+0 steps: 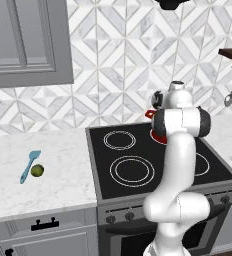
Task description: Put the lime and lemon wedge in the pot. Retrieve the spatula and lightly stir the vegetables in the pot.
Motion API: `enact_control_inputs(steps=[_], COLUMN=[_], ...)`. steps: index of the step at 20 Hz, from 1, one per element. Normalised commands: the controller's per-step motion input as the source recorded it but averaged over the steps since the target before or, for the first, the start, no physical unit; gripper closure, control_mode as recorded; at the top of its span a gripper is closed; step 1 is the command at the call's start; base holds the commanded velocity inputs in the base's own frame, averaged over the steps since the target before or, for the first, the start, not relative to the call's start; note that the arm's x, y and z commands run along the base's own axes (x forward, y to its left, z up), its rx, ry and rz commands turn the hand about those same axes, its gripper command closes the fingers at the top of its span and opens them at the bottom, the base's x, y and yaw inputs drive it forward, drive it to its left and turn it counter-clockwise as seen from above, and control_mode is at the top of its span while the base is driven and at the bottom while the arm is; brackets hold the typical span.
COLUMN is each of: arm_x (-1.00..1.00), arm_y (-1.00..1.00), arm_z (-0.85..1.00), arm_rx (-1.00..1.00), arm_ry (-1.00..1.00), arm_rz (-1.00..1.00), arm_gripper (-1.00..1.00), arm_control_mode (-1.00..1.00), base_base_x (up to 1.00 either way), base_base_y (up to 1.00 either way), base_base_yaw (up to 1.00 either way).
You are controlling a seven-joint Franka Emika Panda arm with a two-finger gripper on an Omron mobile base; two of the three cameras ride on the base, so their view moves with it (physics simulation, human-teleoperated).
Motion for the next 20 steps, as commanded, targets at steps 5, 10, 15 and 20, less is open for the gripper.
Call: enact_control_inputs(steps=[5, 10, 15, 20], arm_x=[-0.11, -0.68, -0.05, -0.85], arm_y=[0.0, 0.34, 0.0, 0.6], arm_z=[0.89, 0.66, 0.0, 0.0], arm_rx=[0.03, -0.03, 0.0, 0.01], arm_ry=[-0.14, -0.15, 0.0, -0.02], arm_rz=[-0.04, -0.02, 0.0, 0.03], arm_gripper=[-1.0, -1.0, -1.0, -1.0], arm_control_mode=[-1.0, -1.0, -1.0, -1.0], base_base_x=[0.0, 0.0, 0.0, 0.0], base_base_y=[0.0, 0.0, 0.0, 0.0], base_base_yaw=[0.0, 0.0, 0.0, 0.0])
